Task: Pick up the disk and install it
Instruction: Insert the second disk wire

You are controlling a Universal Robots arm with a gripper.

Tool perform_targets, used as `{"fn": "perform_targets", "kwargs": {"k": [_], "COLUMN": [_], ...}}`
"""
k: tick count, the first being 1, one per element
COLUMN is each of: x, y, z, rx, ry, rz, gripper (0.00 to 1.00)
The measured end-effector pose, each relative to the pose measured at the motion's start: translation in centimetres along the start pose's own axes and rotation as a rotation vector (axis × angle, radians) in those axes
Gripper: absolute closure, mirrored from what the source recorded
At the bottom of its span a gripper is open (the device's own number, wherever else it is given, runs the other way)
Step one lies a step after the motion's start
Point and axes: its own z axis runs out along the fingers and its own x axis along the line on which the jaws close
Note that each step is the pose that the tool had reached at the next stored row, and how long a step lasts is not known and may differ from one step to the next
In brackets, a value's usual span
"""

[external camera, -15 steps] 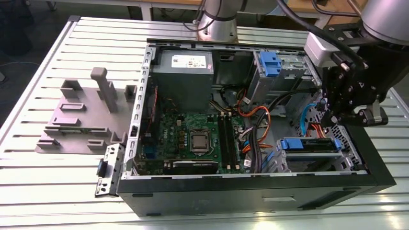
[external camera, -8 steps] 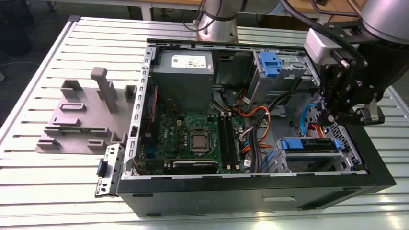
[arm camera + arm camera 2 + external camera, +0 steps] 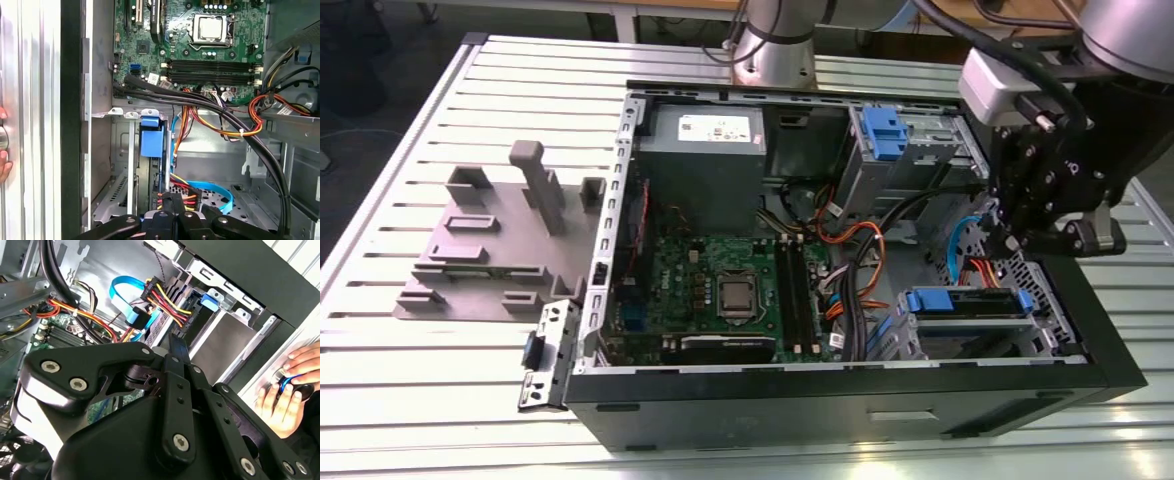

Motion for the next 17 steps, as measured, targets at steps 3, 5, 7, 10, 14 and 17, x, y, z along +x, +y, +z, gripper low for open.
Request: {"fn": "perform_targets", "kwargs": {"k": [3, 5, 7, 10, 14, 17], "x": [-0.11, -0.19, -0.31, -0.51, -0.79, -0.81], "y": [-0.03, -0.04, -0.06, -0.07, -0.08, -0.26], "z": [-0.3, -0.52, -0.63, -0.69, -0.71, -0.69], "rx": [0.0, -0.0001, -0.0001, -0.0005, -0.0019, -0.0164], "ry": [0.0, 0.0001, -0.0002, 0.0002, 0.0003, -0.0041], "rz": [0.0, 0.0, 0.001, 0.003, 0.004, 0.004], "gripper": [0.89, 0.89, 0.89, 0.89, 0.89, 0.89]}}
